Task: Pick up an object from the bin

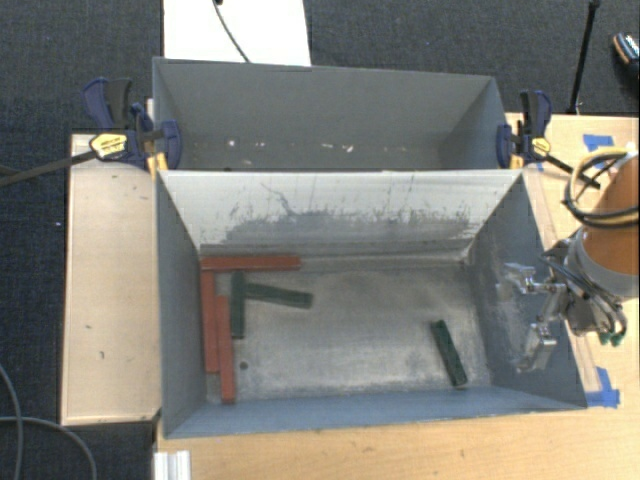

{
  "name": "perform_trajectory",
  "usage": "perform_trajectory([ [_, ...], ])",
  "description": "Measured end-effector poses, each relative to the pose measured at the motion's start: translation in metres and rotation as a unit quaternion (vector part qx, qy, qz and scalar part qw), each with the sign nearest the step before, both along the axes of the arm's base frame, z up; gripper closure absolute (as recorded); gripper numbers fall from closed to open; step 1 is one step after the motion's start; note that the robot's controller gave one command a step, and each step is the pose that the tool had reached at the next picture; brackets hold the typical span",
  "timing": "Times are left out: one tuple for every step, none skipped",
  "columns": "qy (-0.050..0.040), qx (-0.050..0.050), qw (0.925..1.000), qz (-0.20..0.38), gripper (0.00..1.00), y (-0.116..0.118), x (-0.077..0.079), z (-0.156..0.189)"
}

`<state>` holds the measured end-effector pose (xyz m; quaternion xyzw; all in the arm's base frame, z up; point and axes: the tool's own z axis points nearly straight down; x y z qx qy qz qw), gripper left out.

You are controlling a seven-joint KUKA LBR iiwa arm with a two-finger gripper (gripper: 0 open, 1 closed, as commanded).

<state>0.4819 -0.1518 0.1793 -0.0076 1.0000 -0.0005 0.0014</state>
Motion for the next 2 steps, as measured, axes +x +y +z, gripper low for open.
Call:
perform_trajectory([
  [-0.0033,-0.001,0.9909,0.134,0.0,0.039,0.006,-0.109],
  [-0.0007,-0.001,0.8498,0.527,0.0,0.045,0.014,-0.097],
])
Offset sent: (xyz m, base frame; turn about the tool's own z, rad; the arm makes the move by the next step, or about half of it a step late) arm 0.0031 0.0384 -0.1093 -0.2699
